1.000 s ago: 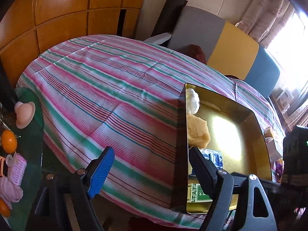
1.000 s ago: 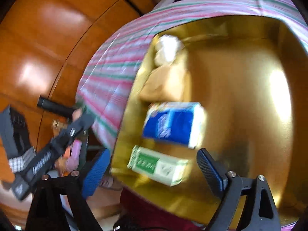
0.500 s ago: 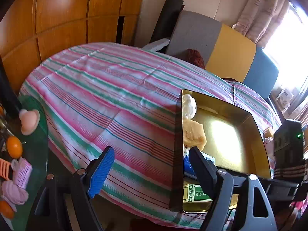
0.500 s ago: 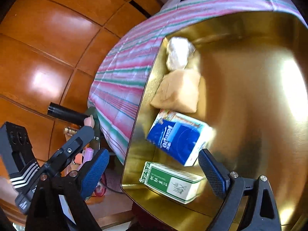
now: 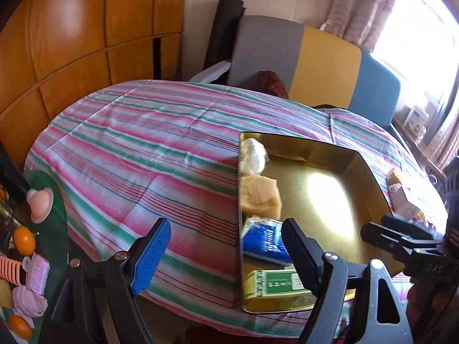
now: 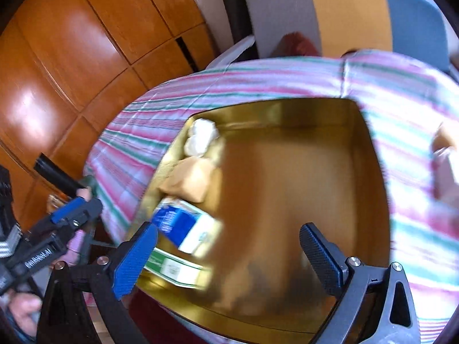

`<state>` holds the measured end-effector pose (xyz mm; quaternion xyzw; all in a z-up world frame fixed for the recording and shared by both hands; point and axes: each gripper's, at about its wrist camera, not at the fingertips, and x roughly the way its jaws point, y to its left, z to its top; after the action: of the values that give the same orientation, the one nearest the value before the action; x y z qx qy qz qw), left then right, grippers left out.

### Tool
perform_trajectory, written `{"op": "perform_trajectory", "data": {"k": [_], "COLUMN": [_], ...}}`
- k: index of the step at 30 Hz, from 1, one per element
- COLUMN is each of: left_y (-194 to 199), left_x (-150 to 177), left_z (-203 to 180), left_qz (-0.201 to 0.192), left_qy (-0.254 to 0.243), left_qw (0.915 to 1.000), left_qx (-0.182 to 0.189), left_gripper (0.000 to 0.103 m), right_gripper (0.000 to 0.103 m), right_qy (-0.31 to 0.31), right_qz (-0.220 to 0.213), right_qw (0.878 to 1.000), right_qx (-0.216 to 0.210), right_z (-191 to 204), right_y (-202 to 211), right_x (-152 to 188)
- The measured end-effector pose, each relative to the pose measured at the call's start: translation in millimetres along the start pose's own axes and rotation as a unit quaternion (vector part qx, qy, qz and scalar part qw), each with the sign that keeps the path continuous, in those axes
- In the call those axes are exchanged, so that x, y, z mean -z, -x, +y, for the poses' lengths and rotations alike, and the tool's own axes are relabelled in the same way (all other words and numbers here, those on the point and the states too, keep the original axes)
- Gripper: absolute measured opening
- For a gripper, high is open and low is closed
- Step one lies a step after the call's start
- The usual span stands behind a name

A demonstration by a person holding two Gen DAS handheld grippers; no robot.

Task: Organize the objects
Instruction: 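Lower the green box into the gold tray and open the right tool, then grasp the white medicine box with the left tool and lift it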

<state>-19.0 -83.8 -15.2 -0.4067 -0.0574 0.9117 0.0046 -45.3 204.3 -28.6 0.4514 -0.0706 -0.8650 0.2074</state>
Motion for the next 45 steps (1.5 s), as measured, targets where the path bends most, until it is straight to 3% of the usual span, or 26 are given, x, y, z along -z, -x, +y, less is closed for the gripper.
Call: {"op": "perform_trajectory", "data": {"k": [6, 13, 18, 23, 28, 31, 33, 40, 45], "left_y": [3.8, 6.5, 2.6, -2.2, -3.7, -6.9, -11.2, -23.0, -33.7], "left_x": [-1.0, -1.1, -2.7, 0.2, -1.4, -2.6, -4.0, 0.4, 2.2], "left_z": [-28.4, -62.6, -91.9, -122.1, -155.2, -179.4, -200.5, -269.9, -315.5], "left_qz": [-0.004, -0.005, 0.008, 0.023, 0.031, 0.032, 0.037, 0.054, 0.065], "left_qy": [-0.033, -0.071, -0.102, -0.133, -0.163, -0.184, -0.205, -0.274, -0.343], "left_qw": [0.9992, 0.9961, 0.9912, 0.9851, 0.9777, 0.9730, 0.9678, 0.9443, 0.9177], "left_qx": [0.021, 0.051, 0.083, 0.106, 0.129, 0.135, 0.142, 0.173, 0.189], "left_gripper": [0.081, 0.081, 0.080, 0.080, 0.080, 0.080, 0.080, 0.080, 0.082], "right_gripper": [0.103, 0.103, 0.103, 0.103, 0.103, 0.103, 0.103, 0.103, 0.103], "right_qy": [0.020, -0.014, -0.047, -0.125, -0.241, -0.343, -0.371, -0.410, -0.416], "right_qz": [-0.033, -0.065, -0.092, -0.138, -0.180, -0.194, -0.208, -0.188, -0.178], "right_qw": [0.998, 0.992, 0.979, 0.951, 0.901, 0.877, 0.867, 0.865, 0.867], "right_qx": [0.055, 0.109, 0.173, 0.247, 0.312, 0.275, 0.258, 0.220, 0.209], "right_z": [-25.5, -82.1, -137.2, -207.7, -284.2, -321.9, -331.8, -344.7, -346.9], "right_y": [30.6, 75.3, 119.2, 169.7, 203.4, 216.6, 222.1, 215.3, 209.0], "right_x": [0.4, -0.7, 2.2, 12.3, 43.6, 65.0, 71.7, 82.1, 83.8]}}
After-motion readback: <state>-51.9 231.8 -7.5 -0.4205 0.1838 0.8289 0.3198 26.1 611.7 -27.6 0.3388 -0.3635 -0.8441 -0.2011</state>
